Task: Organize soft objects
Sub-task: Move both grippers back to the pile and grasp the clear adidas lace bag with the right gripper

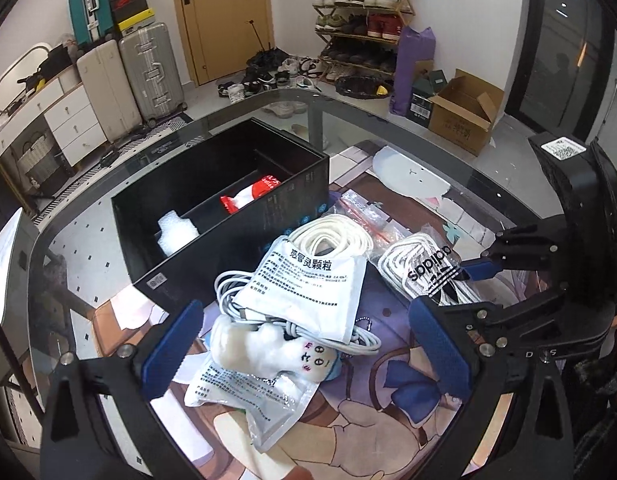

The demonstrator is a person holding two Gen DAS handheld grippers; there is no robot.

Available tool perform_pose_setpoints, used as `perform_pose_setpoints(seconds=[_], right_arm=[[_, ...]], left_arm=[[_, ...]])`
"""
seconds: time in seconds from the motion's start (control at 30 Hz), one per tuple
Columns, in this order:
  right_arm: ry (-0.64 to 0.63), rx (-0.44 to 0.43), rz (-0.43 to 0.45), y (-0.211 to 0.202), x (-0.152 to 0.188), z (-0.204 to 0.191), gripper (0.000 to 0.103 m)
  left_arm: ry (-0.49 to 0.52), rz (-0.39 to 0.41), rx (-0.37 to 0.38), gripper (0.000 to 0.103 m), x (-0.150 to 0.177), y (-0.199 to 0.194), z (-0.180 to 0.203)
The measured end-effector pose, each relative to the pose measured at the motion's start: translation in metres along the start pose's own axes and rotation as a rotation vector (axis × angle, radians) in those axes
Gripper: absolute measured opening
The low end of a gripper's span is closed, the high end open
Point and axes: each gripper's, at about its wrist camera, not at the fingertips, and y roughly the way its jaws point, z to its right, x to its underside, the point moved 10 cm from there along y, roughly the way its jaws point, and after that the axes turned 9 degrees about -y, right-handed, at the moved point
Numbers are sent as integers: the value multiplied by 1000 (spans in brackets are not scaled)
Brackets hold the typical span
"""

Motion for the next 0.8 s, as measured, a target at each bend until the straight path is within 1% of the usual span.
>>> perform_pose_setpoints(seconds=[0.03, 0.2, 0.33, 0.43, 0.57, 0.63, 0.7, 0.77, 0.8], right_arm=[[3, -2, 5, -3, -1, 1, 37], [16, -12, 35, -13, -5, 7, 37], [35, -22, 51, -17, -6, 11, 37], [49, -30, 56, -18, -5, 14, 37], [67, -38, 61, -18, -5, 20, 37], [75, -44, 64, -18, -4, 22, 37], [83, -48, 68, -17, -4, 24, 37], [87, -52, 71, -16, -6, 25, 37], [88, -53, 72, -16, -7, 26, 37]], left_arm=[[9, -2, -4, 103, -1, 2, 1], [53, -22, 35, 103, -5, 10, 9], [100, -42, 31, 103, -8, 17, 13], [104, -56, 49, 102, -10, 21, 14], [149, -89, 44, 101, -6, 33, 18], [166, -104, 43, 97, -4, 38, 21], [171, -116, 53, 88, -2, 43, 22], [184, -117, 50, 83, 0, 45, 22], [186, -116, 52, 72, 1, 45, 22]])
